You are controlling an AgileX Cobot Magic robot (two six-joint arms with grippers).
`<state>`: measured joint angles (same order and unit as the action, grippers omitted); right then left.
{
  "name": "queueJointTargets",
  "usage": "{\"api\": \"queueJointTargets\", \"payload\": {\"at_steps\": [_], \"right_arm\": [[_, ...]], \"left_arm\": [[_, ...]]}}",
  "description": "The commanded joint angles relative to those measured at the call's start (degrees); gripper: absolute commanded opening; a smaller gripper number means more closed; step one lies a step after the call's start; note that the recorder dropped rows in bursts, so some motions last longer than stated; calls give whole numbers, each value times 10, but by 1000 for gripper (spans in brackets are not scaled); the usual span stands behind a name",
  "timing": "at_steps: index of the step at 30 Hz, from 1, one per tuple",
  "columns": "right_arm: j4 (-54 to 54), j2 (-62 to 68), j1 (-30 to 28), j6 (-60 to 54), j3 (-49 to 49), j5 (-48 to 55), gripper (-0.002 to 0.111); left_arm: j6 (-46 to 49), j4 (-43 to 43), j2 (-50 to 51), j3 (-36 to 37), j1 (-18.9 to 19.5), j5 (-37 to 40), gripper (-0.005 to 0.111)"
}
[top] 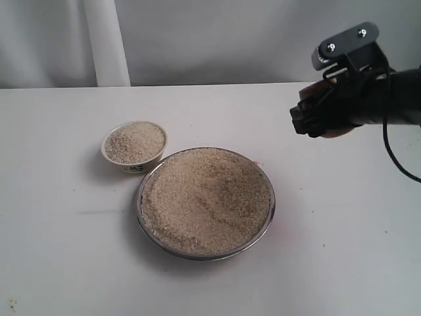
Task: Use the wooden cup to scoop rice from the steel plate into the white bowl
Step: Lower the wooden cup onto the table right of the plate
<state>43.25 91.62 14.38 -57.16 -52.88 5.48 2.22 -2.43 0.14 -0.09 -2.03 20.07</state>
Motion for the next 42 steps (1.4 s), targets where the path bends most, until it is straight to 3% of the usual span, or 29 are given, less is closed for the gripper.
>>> {"api": "queueJointTargets", "payload": {"at_steps": [1,14,21,24,27,32,42], "right_arm": [[37,-3,-3,-28,44,-90,0],[26,-22,0,-23,61,-104,0],[-7,-103,88,-21,62,-102,0],[-7,-146,96,-2,92,-155,0],[-104,-167,96,106,151,-250,0],[-368,-143,95,357,239,-378,0],[-395,19,32,386,257,-458,0]], "left_arm": [[-1,0,-1,1,-3,-2,0],[-2,0,-1,1,-3,-2,0],[-1,0,-1,1,-3,-2,0],[-1,0,-1,1,-3,-2,0],[-2,0,-1,1,-3,-2,0],[-2,0,-1,1,-3,-2,0],[-1,0,-1,1,-3,-2,0]]}}
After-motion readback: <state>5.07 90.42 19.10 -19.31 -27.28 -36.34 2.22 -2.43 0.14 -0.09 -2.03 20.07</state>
